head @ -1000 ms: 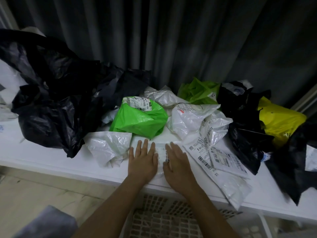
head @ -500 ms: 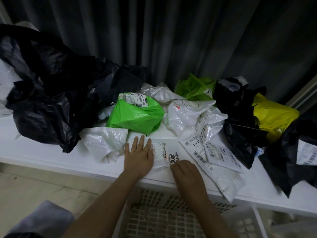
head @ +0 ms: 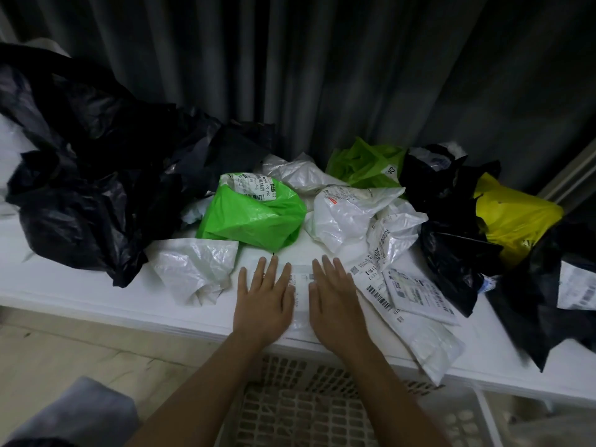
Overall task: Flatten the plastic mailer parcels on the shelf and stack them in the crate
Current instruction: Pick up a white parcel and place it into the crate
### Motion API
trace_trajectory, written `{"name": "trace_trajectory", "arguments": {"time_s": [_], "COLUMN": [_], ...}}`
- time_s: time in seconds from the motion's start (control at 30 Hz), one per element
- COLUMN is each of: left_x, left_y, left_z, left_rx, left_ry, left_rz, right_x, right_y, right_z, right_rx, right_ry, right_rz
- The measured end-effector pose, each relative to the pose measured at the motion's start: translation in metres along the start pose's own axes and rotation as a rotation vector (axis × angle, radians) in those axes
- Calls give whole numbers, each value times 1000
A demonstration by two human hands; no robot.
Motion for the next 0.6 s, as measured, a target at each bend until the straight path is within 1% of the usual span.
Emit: {"name": "trace_trajectory", "arguments": {"time_s": [0.07, 0.13, 0.23, 0.5, 0.6], "left_x": [0, -1, -3, 4, 3], "left_y": [-2, -2, -2, -2, -2], "left_z": [1, 0, 1, 1, 3], "left_rx": [11, 21, 34, 47, 52], "left_ry": [17, 39, 48, 81, 96], "left_rz": [36, 80, 116, 95, 93], "right_x": [19, 33, 40, 48, 49], "right_y": [9, 10, 9, 7, 8], "right_z": [2, 8, 13, 15, 15], "right_rx": [32, 83, 81, 49, 52], "right_ry": [-81, -104, -162, -152, -187], "right_rz": [-25, -59, -52, -67, -57]}}
Point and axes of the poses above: each hand's wrist, its own y-axis towards the middle knuckle, its own x-axis out of the palm, z = x × y, the point moved 7 cm from there along y, towards the middle knuckle, and after that the axes turned 3 degrees about -z, right-handed, at the moved point
